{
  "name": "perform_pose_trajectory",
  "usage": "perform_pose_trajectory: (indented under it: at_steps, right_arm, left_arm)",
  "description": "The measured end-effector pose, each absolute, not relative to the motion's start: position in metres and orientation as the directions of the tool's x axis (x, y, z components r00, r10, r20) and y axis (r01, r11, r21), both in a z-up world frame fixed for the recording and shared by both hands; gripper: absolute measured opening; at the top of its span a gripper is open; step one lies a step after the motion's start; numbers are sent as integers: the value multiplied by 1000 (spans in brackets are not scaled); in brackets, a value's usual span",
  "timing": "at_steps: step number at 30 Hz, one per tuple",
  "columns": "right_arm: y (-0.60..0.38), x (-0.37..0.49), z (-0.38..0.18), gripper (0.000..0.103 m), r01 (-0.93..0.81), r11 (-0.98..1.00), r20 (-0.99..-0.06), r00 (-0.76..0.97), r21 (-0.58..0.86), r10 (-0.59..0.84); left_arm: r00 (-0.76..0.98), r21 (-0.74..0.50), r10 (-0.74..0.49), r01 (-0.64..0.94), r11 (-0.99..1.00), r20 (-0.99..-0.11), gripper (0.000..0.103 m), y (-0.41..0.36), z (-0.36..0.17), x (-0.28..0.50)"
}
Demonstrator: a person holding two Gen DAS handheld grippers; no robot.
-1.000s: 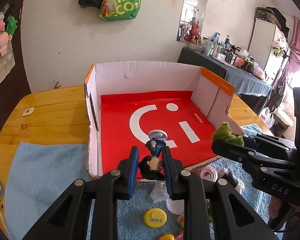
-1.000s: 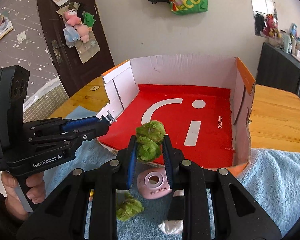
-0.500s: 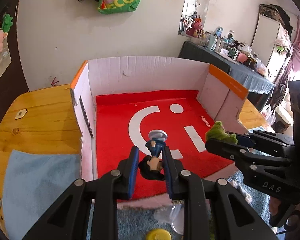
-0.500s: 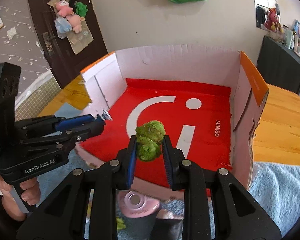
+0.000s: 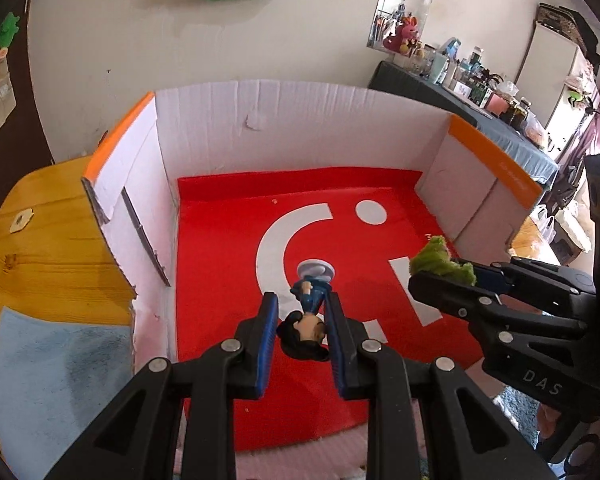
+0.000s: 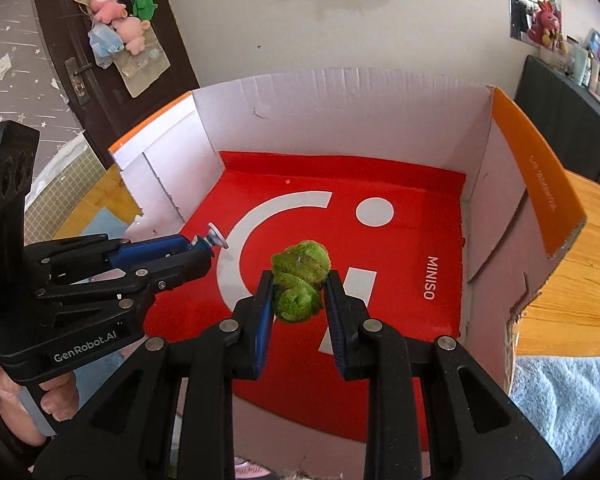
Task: Organize objects
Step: 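Lift the figurine with the left gripper while the right gripper carries the green plush into the box, then lower the figurine onto the red floor and open the left gripper while the right releases the plush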
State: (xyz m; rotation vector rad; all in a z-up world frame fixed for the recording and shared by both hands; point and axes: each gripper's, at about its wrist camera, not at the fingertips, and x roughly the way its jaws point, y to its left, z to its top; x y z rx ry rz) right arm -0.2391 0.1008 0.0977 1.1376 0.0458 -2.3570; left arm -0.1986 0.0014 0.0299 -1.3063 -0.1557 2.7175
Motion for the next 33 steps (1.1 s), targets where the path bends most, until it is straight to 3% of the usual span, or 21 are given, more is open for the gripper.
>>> perform_pose_trajectory:
  at_steps: [33]
  right_arm:
    - [95,-251,73,23,436,-890,-822,-454,132,-344]
  left_arm:
    - [-559,-156,153,-42,-987,-815,25,-1,3,-228]
